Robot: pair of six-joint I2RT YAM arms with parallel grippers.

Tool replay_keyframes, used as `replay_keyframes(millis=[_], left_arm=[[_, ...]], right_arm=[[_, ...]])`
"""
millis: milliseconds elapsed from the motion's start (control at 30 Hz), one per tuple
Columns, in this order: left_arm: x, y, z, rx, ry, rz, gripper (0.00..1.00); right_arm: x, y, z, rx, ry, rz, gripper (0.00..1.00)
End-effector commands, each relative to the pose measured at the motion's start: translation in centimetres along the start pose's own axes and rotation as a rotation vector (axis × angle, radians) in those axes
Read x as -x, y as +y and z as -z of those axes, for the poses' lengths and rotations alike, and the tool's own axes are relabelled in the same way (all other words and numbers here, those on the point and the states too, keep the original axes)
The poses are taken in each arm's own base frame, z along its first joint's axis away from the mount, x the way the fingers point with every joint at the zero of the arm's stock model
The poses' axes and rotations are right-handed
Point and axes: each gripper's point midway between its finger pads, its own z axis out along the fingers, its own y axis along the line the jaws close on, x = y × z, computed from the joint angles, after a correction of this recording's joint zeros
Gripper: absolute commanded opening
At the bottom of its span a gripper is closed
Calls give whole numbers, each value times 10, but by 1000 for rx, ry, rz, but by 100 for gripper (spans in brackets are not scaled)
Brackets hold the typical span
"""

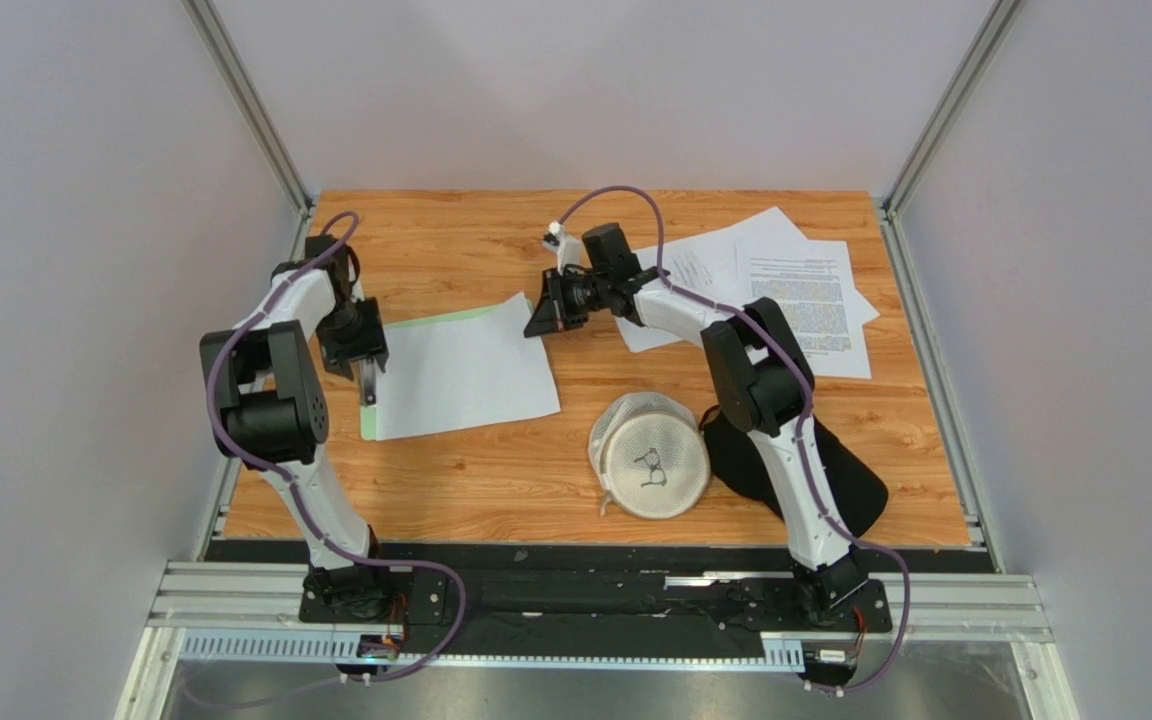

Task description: Put the files into the folder

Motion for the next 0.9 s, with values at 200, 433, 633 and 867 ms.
replay_keyframes(millis=[200, 433, 633, 867], left_arm=[[12, 14, 5, 25, -32, -32, 52], [14, 13, -7, -13, 19, -34, 50], [14, 9, -15, -40, 38, -43, 52], [15, 1, -14, -80, 28, -36, 60]], right_arm=[[22, 11, -2, 78, -100, 71, 0], [24, 10, -5, 83, -103, 74, 0], [23, 8, -8, 86, -101, 67, 0], [23, 7, -8, 85, -102, 60, 0]])
